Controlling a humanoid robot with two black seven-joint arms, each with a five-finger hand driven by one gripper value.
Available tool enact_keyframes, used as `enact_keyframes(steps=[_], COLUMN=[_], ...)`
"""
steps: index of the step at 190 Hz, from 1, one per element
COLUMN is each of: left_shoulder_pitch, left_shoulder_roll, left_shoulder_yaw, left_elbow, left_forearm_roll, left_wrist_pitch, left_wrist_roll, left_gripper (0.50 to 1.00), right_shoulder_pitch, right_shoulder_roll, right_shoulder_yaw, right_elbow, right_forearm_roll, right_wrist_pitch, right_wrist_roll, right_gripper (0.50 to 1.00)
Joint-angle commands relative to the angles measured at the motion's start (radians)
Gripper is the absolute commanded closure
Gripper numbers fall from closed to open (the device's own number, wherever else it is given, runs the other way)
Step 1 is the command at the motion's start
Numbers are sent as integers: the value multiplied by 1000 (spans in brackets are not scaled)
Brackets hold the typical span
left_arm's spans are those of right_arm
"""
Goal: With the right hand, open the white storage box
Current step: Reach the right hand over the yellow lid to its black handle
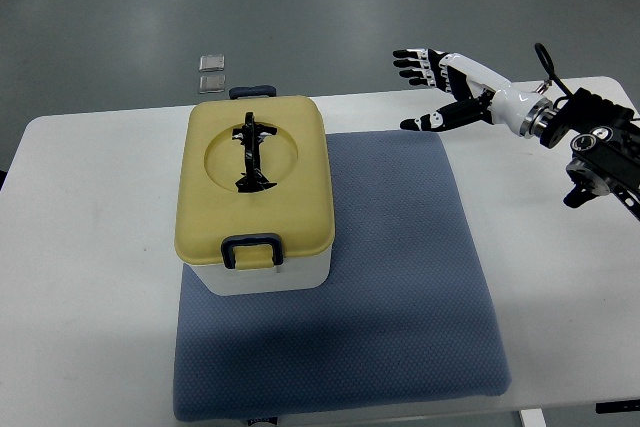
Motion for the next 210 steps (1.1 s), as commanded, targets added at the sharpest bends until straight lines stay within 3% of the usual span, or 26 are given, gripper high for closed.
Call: enact_keyframes(steps=[1, 27, 88, 134, 210], left_shoulder_pitch=[0, 0, 0, 0, 0], left_shoulder_roll=[0, 0, 0, 0, 0], left_shoulder_yaw=[0, 0, 1, 0, 1], left_elbow=[0, 0, -2, 2, 2], left_forearm_roll=[0, 0, 0, 0, 0], left_wrist_pitch=[0, 0, 0, 0, 0], left_wrist_roll=[0, 0, 0, 0, 0], left_gripper=[500, 500, 500, 500, 500], right_shoulder_pitch=[21, 71, 183, 208, 209], right_shoulder_roll=[-1, 16, 30, 62, 131], right_shoulder_yaw=[0, -3, -107, -186, -215], right_elbow=[54, 94, 120, 135, 135], right_forearm_roll=[-176, -309, -319, -374, -383], right_wrist_pitch=[-40, -91, -125, -204, -240], right_wrist_roll=[6, 6, 8, 11, 16], right_gripper=[581, 579, 581, 583, 589])
